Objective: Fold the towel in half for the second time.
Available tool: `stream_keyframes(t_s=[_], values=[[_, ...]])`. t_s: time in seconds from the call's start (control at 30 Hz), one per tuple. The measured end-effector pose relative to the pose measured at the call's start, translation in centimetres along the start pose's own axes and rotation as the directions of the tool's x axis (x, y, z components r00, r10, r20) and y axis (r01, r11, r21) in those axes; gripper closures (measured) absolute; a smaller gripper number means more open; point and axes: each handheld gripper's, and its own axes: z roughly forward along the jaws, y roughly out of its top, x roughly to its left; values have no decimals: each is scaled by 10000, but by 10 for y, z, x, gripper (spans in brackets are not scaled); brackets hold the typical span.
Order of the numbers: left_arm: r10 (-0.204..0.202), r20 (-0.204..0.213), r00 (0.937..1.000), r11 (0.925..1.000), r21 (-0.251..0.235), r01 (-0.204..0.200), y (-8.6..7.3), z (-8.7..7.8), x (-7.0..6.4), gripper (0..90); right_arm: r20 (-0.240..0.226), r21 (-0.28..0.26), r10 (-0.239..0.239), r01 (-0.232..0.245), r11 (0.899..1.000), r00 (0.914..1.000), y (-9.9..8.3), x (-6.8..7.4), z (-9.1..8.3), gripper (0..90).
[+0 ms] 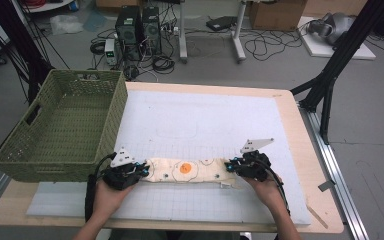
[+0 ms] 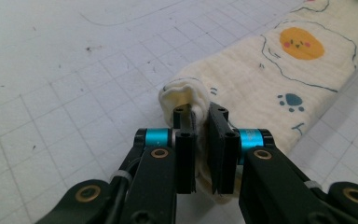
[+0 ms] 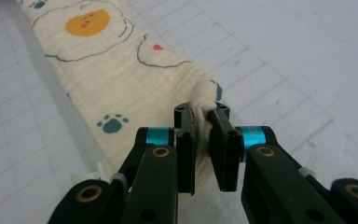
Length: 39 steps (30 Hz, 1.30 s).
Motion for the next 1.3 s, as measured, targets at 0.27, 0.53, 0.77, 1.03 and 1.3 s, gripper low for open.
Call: stream_keyframes(t_s=[0.27, 0.53, 0.77, 1.03, 1.3], values=[[-161, -508, 9986, 9998, -84, 157, -3, -7, -1, 819, 133, -415, -132, 137, 9990, 9998, 17, -7, 11, 814], [-56, -480, 9988, 9999, -94, 51, -8, -7, -1, 762, 54, -462, 544, -541, 9975, 9985, 16, -19, 27, 677], [443, -462, 9979, 9953, -844, -481, -2, -18, -2, 555, 78, -1269, 751, -735, 9892, 9971, 13, -14, 6, 496], [660, -144, 9977, 9900, -1242, -673, 1, -24, -2, 444, 223, -1780, 745, -694, 9816, 9970, -5, 1, -21, 346], [920, -28, 9958, 9870, -1321, -916, 2, -25, -2, 418, 324, -1981, 797, -718, 9776, 9963, -23, 10, -41, 278]])
